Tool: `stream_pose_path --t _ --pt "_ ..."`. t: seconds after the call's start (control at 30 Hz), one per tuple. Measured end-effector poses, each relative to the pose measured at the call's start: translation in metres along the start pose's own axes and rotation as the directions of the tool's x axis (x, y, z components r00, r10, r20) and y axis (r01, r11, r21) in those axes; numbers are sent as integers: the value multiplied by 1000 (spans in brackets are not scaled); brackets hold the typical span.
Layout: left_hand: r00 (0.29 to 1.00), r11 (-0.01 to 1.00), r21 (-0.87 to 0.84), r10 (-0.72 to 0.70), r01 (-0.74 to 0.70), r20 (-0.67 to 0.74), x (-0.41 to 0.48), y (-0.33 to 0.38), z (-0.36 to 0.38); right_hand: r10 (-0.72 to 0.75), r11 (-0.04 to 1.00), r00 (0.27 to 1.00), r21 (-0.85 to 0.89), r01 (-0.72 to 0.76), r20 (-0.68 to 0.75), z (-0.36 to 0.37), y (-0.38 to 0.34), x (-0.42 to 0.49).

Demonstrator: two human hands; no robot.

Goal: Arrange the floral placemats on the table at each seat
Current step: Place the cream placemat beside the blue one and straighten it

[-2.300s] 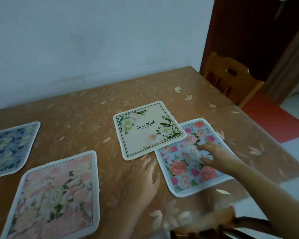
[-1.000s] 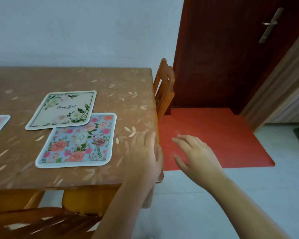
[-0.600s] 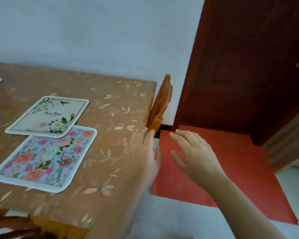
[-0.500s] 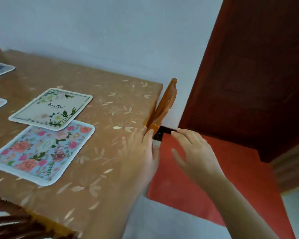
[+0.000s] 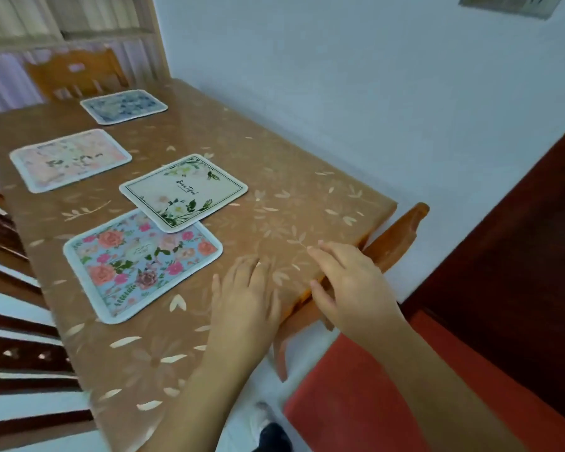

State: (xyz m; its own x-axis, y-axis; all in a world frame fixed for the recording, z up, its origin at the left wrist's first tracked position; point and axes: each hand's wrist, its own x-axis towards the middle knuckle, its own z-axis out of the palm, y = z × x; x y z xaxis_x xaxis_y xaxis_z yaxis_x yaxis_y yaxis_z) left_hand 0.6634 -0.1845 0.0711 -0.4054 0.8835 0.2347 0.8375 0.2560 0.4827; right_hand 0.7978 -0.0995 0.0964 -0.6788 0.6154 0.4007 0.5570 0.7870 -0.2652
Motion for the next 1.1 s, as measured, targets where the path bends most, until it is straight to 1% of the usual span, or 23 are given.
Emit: stream_pose_path --t 0.17,0.33,0.47,0.6,0.7,0.8,0.9,1.1 --pt "993 995 6 -99 100 -61 62 -21 24 -136 991 988 25 134 70 27 34 71" --pt "969 977 16 -208 212 -135 127 -49 33 -286 958 953 9 287 96 61 56 144" --pt "952 963 12 -264 269 -157 158 -66 36 -339 940 931 75 332 134 87 74 183" --pt "927 942 22 -325 334 -185 182 -82 44 -428 904 882 109 414 198 116 90 220" --pt "895 911 49 -390 409 -218 202 -99 55 -496 868 834 148 474 240 142 106 251" --pt "863 882 79 -431 465 -261 219 -114 70 -553 832 784 221 508 282 174 122 280" --pt "814 835 88 -498 543 -298 232 -122 90 -592 803 755 294 519 283 205 135 303" --pt "739 759 82 -595 646 -317 259 -147 136 -645 760 700 359 542 307 262 149 331"
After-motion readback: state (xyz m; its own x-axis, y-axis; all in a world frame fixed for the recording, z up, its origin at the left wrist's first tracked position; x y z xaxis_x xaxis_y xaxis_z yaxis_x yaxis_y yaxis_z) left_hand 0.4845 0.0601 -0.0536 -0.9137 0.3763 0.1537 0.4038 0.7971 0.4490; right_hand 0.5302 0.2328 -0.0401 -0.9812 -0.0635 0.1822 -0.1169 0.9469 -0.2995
